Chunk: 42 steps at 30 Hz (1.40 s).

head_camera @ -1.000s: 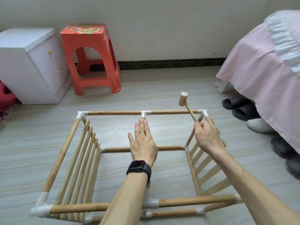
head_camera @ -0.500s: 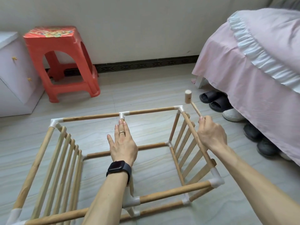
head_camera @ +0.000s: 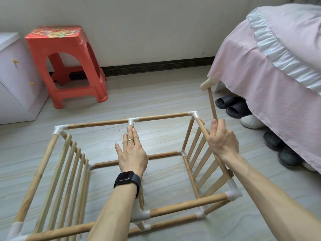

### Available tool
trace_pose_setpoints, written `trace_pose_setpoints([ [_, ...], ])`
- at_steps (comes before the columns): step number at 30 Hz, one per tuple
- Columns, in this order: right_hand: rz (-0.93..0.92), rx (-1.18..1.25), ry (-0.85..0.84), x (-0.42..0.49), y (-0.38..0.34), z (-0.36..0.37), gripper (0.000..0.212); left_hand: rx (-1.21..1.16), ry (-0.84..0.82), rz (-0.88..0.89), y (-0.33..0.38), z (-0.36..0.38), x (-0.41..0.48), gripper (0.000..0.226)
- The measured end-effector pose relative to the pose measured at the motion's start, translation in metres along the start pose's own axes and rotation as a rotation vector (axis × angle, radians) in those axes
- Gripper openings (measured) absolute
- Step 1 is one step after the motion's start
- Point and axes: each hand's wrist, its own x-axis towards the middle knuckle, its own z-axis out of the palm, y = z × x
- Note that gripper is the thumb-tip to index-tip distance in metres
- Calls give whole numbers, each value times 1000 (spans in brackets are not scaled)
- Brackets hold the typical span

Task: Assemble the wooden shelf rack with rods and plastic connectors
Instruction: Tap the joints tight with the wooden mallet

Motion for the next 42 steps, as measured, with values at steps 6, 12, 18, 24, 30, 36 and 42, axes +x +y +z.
trace_pose_setpoints([
  [6,15,69,69,3,-7,0,43,16,0,-3,0,1,1,86],
  [12,123,-237,-235,0,-6,1,41,-13,-9,-7,-4,2,9,92],
  [18,55,117,-104,-30,-6,-26,47,77,65,18,-7,-11,33,81],
  [24,98,243,-165,-99,27,-65,43,322,95,422,25,-17,-6,36],
  [30,102,310,-132,-170,62,-76,45,63,-91,830,83,20,-120,43],
  [36,102,270,-120,-198,88,-89,41,162,-113,765,97,31,-106,34],
  [42,59,268,-112,-214,100,-88,37,310,-65,670,113,45,-96,44],
])
